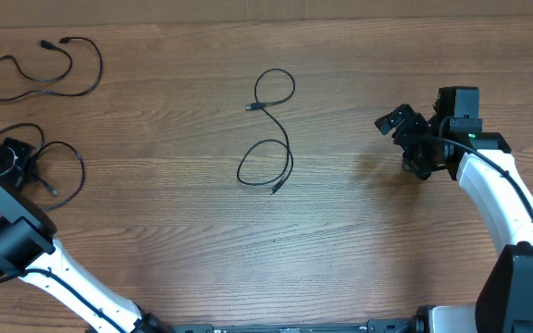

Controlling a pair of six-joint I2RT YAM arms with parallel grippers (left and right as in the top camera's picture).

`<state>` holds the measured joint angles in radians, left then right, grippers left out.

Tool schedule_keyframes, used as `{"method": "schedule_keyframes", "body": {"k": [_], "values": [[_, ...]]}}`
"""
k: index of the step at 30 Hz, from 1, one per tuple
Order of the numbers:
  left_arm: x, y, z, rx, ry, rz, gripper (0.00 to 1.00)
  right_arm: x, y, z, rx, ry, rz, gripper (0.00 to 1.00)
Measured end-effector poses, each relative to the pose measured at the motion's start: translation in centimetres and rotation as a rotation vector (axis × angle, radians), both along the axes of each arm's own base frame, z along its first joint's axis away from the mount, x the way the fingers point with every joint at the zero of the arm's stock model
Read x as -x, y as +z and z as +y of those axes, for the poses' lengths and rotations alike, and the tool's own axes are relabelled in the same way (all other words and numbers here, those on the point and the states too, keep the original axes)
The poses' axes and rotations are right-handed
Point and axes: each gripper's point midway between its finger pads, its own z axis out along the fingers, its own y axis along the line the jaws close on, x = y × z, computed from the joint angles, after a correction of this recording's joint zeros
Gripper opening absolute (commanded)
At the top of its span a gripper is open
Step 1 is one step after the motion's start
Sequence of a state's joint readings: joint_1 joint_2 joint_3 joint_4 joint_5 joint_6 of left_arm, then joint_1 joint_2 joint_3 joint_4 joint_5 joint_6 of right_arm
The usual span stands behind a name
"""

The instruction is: Untangle cables

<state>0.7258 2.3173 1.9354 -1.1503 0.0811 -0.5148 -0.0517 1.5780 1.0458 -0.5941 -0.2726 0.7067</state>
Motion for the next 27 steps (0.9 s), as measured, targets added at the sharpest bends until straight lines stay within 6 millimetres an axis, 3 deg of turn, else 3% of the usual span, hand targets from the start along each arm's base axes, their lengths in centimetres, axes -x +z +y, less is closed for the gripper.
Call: {"method": "schedule_keyframes", "body": {"k": [2, 7, 14, 20, 27], "values": [[-0.3, 0.7, 0.3, -0.008, -0.002, -0.01, 0.11, 0.0, 0.0, 0.0, 0.0, 0.0, 0.0, 1.0], [-0.7, 2.5, 0.6, -0.018, -0.013, -0.02, 0.61, 0.0, 0.0, 0.0, 0.0, 0.0, 0.0, 1.0], [-1.8, 3.1, -0.3, 0.029, -0.087, -0.088, 0.68, 0.0, 0.0, 0.0, 0.0, 0.0, 0.0, 1.0], [-5.2, 5.1, -4.0, 0.199, -0.284, -0.334, 0.87, 0.0, 0.0, 0.0, 0.0, 0.001, -0.001, 1.0], [-9.5, 9.6, -9.7, 0.298, -0.563, -0.592, 0.88, 0.0, 0.0, 0.0, 0.0, 0.001, 0.0, 1.0]]}}
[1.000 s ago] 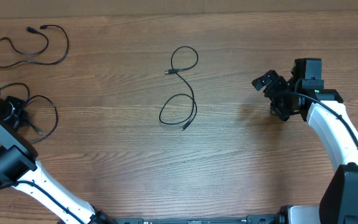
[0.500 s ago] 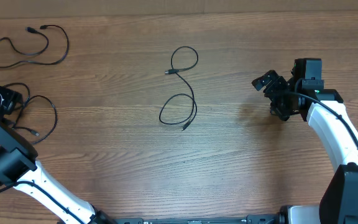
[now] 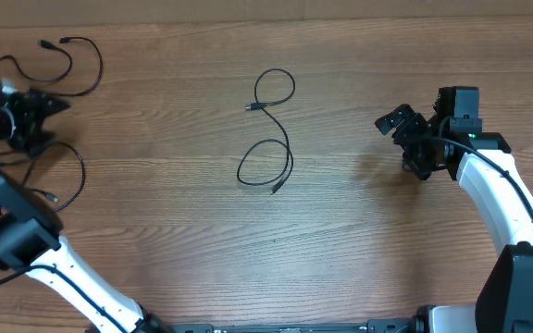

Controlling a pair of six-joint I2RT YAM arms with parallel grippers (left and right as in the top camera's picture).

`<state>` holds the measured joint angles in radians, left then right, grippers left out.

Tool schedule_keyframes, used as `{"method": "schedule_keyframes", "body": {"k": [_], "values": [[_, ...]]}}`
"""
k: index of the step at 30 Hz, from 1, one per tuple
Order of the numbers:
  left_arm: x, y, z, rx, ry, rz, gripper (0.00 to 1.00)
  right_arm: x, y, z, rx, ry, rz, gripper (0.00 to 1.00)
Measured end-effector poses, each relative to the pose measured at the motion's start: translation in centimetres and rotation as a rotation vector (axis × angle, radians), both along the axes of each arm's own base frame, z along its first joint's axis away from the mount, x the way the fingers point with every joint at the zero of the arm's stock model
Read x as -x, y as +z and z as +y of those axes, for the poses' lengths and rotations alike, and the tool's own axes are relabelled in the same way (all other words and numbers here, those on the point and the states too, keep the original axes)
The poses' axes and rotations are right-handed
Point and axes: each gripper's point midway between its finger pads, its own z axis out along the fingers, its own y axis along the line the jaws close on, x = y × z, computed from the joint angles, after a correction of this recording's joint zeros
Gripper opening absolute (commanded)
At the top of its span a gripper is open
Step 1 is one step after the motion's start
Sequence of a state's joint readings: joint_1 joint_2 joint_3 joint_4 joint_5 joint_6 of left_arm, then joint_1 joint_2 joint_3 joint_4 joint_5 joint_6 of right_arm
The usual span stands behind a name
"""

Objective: Untangle cables
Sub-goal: 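Move the left gripper back to the center cable and grasp it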

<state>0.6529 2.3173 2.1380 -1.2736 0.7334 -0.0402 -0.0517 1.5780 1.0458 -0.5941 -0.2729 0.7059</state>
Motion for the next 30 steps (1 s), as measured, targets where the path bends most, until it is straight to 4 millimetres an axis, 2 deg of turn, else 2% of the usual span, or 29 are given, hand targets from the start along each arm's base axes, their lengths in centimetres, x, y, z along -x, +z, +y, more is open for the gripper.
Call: {"method": "schedule_keyframes", "body": {"k": [6, 9, 12, 16, 21, 24, 26, 29, 30], "values": [[-4.0, 4.1, -6.9, -0.052, -0.196, -0.134, 0.91, 0.0, 0.0, 0.0, 0.0, -0.001, 0.0, 1.0], [-5.7, 6.0, -12.2, -0.076, -0.301, -0.181, 0.92, 0.0, 0.0, 0.0, 0.0, 0.0, 0.0, 1.0], [-6.5, 6.3, -18.0, -0.103, -0.386, -0.166, 0.93, 0.0, 0.0, 0.0, 0.0, -0.001, 0.0, 1.0], [-6.4, 4.8, -25.9, -0.193, -0.471, -0.082, 0.91, 0.0, 0.0, 0.0, 0.0, -0.001, 0.0, 1.0], [-5.2, 2.6, -33.5, -0.376, -0.528, 0.003, 0.87, 0.0, 0.0, 0.0, 0.0, -0.001, 0.0, 1.0], [-4.2, 0.3, -36.9, -0.456, -0.535, 0.065, 0.85, 0.0, 0.0, 0.0, 0.0, -0.001, 0.0, 1.0], [-3.6, -1.3, -38.4, -0.487, -0.539, 0.101, 0.83, 0.0, 0.0, 0.0, 0.0, -0.001, 0.0, 1.0], [-2.5, -4.7, -40.9, -0.522, -0.558, 0.171, 0.79, 0.0, 0.0, 0.0, 0.0, -0.001, -0.001, 1.0], [-1.7, -6.6, -42.0, -0.538, -0.57, 0.208, 0.79, 0.0, 0.0, 0.0, 0.0, -0.001, 0.0, 1.0]]}}
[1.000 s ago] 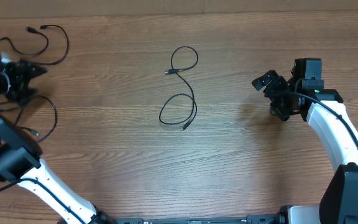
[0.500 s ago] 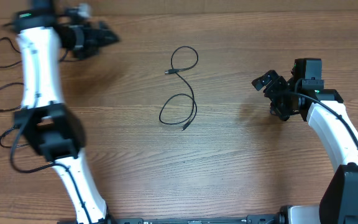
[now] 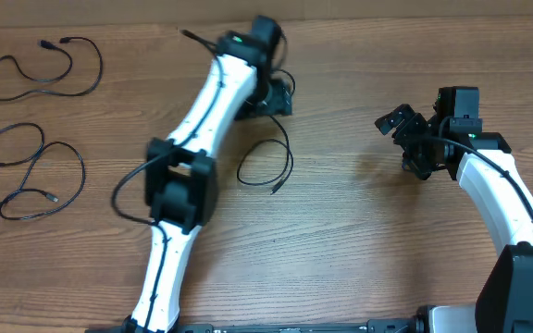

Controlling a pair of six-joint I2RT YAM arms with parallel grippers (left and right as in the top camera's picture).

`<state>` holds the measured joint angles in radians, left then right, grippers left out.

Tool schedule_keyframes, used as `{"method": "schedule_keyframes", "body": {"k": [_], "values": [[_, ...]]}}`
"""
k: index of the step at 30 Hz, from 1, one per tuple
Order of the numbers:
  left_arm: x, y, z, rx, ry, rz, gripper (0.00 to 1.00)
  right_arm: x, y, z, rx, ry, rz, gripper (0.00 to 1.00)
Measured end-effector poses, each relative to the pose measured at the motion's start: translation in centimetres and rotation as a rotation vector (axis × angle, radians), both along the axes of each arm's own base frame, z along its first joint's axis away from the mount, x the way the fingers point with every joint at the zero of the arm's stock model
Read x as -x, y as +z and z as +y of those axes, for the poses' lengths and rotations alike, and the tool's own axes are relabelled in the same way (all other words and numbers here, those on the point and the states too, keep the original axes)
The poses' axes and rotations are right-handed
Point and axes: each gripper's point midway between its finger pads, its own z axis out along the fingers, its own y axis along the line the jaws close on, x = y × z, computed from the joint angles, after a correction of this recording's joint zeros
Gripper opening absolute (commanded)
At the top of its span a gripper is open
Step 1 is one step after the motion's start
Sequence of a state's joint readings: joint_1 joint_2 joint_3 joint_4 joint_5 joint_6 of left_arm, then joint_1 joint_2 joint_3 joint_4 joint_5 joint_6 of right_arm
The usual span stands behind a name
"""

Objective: Untangle cables
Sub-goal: 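Move the left gripper back to the center cable and grasp it, then lift the center cable and pull it toward the upper left with left gripper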

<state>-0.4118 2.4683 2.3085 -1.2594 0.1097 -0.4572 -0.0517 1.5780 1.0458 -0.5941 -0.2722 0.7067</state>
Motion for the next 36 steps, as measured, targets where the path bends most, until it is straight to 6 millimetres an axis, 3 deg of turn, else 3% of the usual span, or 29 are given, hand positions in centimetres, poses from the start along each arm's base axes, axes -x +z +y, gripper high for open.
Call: {"method": "schedule_keyframes", "body": {"k": [4, 9, 15, 19, 21, 25, 26, 36], "values": [[1.4, -2.2, -2.0, -0.032, -0.008, 0.04, 0.75, 0.0, 0.0, 0.0, -0.001, 0.0, 0.0, 1.0], [2.9, -2.5, -4.1, -0.044, 0.0, 0.056, 0.7, 0.0, 0.0, 0.0, 0.0, 0.001, 0.0, 1.0], [3.3, -2.9, -4.1, -0.123, 0.049, 0.031, 0.59, 0.0, 0.0, 0.0, -0.001, 0.0, 0.0, 1.0], [3.4, -4.3, -3.8, -0.149, 0.067, 0.049, 0.54, 0.0, 0.0, 0.0, -0.001, 0.0, 0.0, 1.0], [3.6, -5.2, -3.7, -0.16, 0.068, 0.069, 0.42, 0.0, 0.0, 0.0, 0.0, 0.001, 0.0, 1.0], [3.6, -5.3, -3.7, -0.16, 0.076, 0.067, 0.08, 0.0, 0.0, 0.0, 0.0, 0.001, -0.001, 1.0], [3.6, -5.3, -3.6, -0.162, 0.074, 0.068, 0.04, 0.0, 0.0, 0.0, 0.0, 0.001, 0.0, 1.0], [3.9, -4.2, -1.8, -0.185, 0.104, 0.11, 0.04, 0.0, 0.0, 0.0, 0.0, 0.001, 0.0, 1.0]]}}
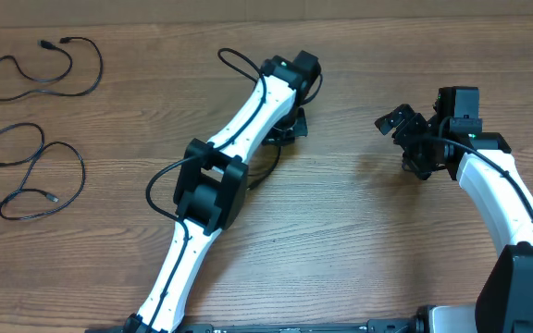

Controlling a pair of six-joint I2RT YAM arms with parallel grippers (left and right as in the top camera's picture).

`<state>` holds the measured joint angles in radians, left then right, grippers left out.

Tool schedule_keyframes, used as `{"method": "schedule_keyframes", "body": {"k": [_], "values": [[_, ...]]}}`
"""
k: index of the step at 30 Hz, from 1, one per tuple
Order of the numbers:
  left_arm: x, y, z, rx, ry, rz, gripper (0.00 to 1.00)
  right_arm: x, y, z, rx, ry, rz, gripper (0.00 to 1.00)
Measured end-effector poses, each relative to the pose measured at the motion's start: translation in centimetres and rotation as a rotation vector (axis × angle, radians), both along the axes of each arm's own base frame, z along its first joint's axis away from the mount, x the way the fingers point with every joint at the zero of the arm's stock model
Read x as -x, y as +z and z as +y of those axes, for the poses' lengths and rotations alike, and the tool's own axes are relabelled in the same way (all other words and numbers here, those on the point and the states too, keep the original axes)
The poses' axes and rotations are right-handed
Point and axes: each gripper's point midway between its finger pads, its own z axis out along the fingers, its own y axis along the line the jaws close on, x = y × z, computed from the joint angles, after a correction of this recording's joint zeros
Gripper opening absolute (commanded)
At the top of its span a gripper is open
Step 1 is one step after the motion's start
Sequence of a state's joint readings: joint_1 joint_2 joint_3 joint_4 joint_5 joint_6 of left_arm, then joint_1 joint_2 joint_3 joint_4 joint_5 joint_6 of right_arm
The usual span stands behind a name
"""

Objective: Untangle cables
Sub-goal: 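Lift the center cable and pull it toward the upper left with left gripper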

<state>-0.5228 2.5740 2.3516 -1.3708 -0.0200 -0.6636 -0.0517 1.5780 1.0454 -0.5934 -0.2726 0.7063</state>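
Note:
Three black cables lie on the wooden table (359, 240). One cable (40, 69) is looped at the far left back, and a second cable (26, 171) lies in loops below it. Of the middle cable (259, 174) only a short curve shows beside my left arm; the rest is hidden under it. My left gripper (290, 125) points down over that cable's upper part, its jaws hidden by the wrist. My right gripper (394, 118) hovers at the right, well apart from any cable, fingers apart and holding nothing.
My white left arm (220, 176) crosses the table diagonally from the front edge to the back middle. The right arm (498, 194) comes in along the right side. The table's back edge runs just behind the cables.
My left gripper has shifted a little right and toward me over the middle cable, whose upper loop is now covered. The right arm and the two left cables are unchanged.
My left gripper was first at the far left on the lower left cable, then slightly farther back between the two left cables. Later that cable lay spread out alone and the arm reached over the middle cable, where it stays now. The right arm never moved.

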Motion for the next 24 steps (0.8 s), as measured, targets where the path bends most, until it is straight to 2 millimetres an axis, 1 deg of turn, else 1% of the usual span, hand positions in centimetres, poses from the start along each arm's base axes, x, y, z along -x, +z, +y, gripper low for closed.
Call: {"method": "schedule_keyframes", "body": {"k": [3, 5, 6, 7, 9, 11, 14, 16, 18, 20, 24], "values": [[-0.8, 1.8, 1.1, 0.011, 0.028, -0.018, 0.04, 0.0, 0.0, 0.0, 0.0, 0.0, 0.0, 1.0], [-1.7, 4.0, 2.0, 0.031, 0.056, -0.057, 0.04, 0.0, 0.0, 0.0, 0.0, -0.001, 0.0, 1.0], [-2.2, 5.7, 2.6, 0.047, 0.076, -0.087, 0.04, 0.0, 0.0, 0.0, -0.001, 0.0, 0.0, 1.0], [-2.6, 6.8, 3.1, 0.059, 0.09, -0.11, 0.04, 0.0, 0.0, 0.0, 0.0, 0.0, 0.0, 1.0], [-3.2, 10.7, 4.5, 0.09, 0.127, -0.177, 0.05, 0.0, 0.0, 0.0, 0.0, 0.0, 0.0, 1.0], [-3.5, 14.0, 6.0, 0.114, 0.158, -0.234, 0.04, 0.0, 0.0, 0.0, 0.0, 0.0, 0.001, 1.0], [-2.8, 18.6, 9.1, 0.107, 0.229, -0.304, 0.04, 0.0, 0.0, 0.0, -0.001, 0.0, 0.0, 1.0], [-2.0, 21.1, 11.4, 0.084, 0.295, -0.344, 0.04, 0.0, 0.0, 0.0, 0.0, 0.0, 0.0, 1.0], [-1.1, 23.1, 13.5, 0.061, 0.362, -0.379, 0.04, 0.0, 0.0, 0.0, 0.0, 0.0, 0.0, 1.0], [-0.5, 24.9, 15.0, 0.052, 0.411, -0.417, 0.04, 0.0, 0.0, 0.0, 0.0, -0.001, 0.0, 1.0], [0.8, 28.4, 17.3, 0.062, 0.48, -0.494, 0.04, 0.0, 0.0, 0.0, 0.0, 0.0, 0.0, 1.0]]}}
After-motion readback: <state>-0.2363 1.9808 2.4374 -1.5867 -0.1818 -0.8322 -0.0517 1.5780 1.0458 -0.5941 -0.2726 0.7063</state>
